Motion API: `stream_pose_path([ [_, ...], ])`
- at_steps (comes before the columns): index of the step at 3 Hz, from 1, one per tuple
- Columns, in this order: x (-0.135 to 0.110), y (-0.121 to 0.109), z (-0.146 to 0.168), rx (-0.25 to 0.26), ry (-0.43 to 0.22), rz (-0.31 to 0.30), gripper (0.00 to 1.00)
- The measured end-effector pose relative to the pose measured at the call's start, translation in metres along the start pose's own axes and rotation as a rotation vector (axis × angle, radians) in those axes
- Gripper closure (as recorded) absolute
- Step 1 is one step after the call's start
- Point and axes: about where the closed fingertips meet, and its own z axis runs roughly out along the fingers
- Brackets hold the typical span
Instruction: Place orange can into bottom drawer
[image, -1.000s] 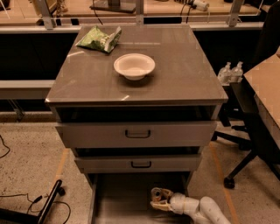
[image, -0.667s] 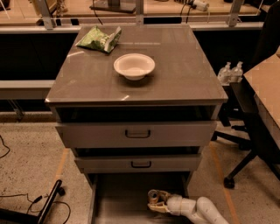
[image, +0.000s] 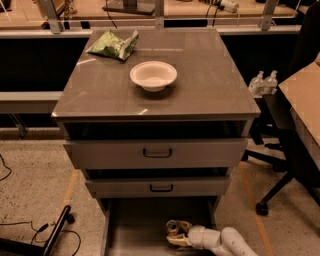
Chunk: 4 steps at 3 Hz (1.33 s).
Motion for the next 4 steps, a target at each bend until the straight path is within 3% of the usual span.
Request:
stream_pose_path([
  [1,0.0064,0.0032,0.0073,0.002,0.019,-0.004,1.00],
  [2,0.0063,0.0046,0.0092,-0.002,0.018,-0.003,0.85],
  [4,0.0059,0.0078,0.0133,-0.009,0.015,-0.001,0.38],
])
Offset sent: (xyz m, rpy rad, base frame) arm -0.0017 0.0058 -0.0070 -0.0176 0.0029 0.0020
